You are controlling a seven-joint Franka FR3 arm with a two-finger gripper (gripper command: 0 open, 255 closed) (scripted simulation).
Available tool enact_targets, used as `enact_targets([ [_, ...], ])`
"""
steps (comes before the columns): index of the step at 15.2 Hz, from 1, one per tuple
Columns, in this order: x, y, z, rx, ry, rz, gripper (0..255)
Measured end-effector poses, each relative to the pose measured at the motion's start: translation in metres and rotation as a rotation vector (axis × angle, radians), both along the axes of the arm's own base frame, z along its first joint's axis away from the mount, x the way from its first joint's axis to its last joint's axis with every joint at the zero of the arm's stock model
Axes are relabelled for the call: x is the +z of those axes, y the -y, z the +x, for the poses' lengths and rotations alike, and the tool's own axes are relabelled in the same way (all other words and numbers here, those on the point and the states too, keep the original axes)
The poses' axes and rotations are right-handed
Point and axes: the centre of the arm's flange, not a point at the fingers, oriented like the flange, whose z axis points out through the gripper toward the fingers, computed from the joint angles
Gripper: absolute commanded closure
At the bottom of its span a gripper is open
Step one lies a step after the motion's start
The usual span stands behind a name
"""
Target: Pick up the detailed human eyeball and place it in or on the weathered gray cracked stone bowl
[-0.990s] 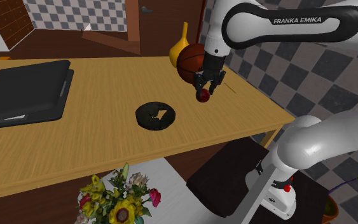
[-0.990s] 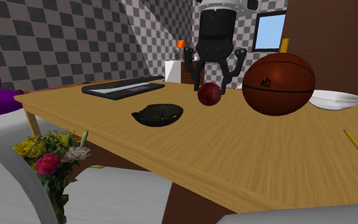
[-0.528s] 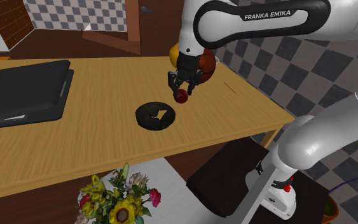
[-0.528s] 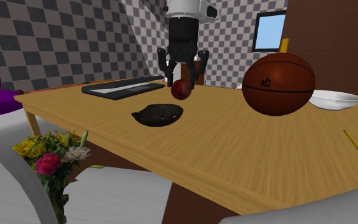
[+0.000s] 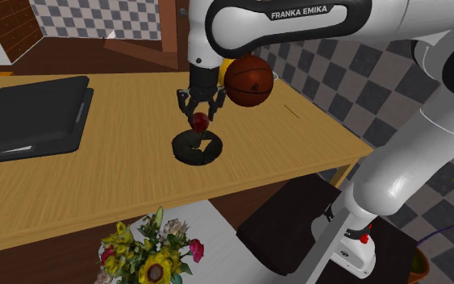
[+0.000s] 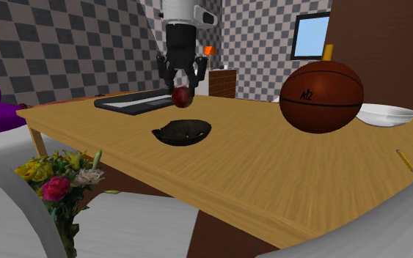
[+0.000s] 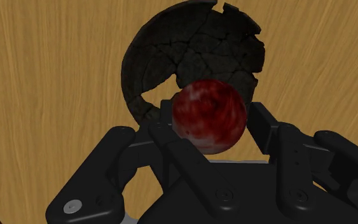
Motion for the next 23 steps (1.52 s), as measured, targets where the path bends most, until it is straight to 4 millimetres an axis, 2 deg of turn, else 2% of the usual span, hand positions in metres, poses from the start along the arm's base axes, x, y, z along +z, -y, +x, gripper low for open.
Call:
enact_targets([
  [13,-0.068,-0.006,0.002,-0.001,0.000,0.001,255],
  [20,-0.072,-0.005,0.003,-0.001,0.000,0.001,255],
  [21,-0.072,-0.005,0.003,-0.001,0.000,0.001,0],
  [23,-0.072,-0.005,0.003,-0.001,0.000,0.001,0],
])
